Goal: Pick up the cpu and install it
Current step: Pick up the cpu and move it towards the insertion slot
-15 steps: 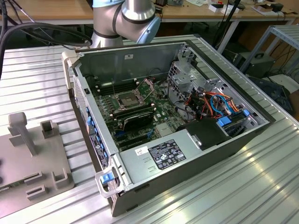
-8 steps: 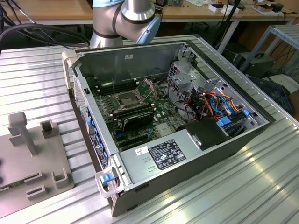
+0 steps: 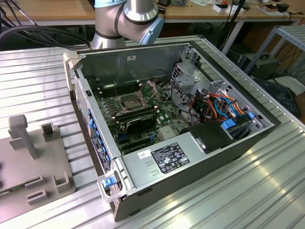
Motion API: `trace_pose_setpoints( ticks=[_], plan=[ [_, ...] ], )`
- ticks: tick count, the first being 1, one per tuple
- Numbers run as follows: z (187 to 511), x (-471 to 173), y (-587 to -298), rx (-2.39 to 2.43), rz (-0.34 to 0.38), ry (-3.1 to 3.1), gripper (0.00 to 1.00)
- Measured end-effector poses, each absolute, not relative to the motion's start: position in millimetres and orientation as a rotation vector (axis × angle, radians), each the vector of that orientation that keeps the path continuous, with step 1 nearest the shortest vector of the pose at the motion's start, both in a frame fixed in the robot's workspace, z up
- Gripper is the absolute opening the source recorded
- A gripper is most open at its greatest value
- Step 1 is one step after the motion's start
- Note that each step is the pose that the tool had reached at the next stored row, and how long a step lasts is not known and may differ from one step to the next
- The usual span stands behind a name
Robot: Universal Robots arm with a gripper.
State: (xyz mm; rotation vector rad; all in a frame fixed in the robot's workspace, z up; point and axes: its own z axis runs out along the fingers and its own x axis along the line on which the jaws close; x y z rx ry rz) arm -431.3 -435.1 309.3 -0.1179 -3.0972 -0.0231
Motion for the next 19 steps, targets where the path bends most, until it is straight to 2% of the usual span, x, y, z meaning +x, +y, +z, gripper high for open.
trace_pose_setpoints(
  ticks=[19],
  plan=[
    [309.2,-439.5,-435.1,-0.118,-0.023,-3.097,0.11]
  ],
)
